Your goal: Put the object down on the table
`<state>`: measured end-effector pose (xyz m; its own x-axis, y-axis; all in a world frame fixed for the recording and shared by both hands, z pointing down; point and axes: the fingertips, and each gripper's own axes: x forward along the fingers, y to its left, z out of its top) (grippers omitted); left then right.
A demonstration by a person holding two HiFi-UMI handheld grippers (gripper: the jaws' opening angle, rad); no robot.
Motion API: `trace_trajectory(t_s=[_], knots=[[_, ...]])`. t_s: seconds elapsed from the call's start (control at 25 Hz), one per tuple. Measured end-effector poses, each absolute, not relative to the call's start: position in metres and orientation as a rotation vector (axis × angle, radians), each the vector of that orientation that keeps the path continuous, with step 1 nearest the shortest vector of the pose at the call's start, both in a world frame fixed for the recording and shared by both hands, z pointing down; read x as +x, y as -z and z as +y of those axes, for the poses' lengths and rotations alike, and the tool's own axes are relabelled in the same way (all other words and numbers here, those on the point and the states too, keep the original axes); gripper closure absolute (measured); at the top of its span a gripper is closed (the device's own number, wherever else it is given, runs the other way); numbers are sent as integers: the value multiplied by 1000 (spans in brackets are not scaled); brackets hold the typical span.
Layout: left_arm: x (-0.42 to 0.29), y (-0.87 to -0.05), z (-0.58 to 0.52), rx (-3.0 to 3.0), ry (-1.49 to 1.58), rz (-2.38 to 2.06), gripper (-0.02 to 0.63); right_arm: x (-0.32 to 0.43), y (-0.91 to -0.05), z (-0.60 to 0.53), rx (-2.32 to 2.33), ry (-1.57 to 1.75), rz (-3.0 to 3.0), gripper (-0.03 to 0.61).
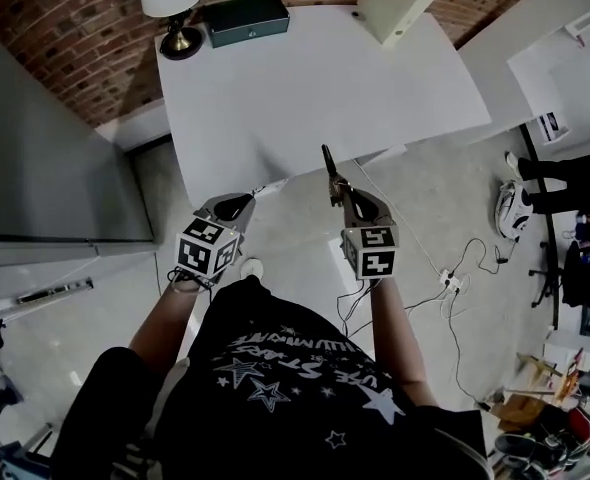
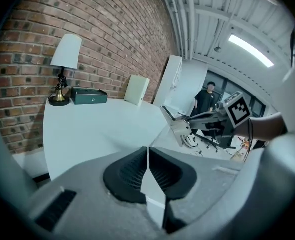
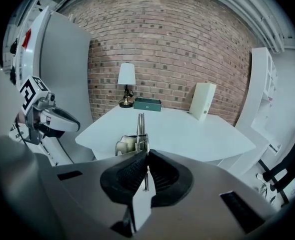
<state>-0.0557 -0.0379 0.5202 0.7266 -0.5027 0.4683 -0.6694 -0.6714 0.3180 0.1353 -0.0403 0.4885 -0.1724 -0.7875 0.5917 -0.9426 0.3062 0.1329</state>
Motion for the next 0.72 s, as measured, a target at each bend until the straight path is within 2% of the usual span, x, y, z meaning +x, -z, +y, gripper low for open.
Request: trace_trajectory(t_s=[0.4,0.72], knots=[[-57,-526,-81,2426,-506,-956,586,128,-492,-109,1442,-323,-2061,565],[-61,-524,-121,2276,-441,-1236,586,111,-497,-197,1133,-120,-2190,565]])
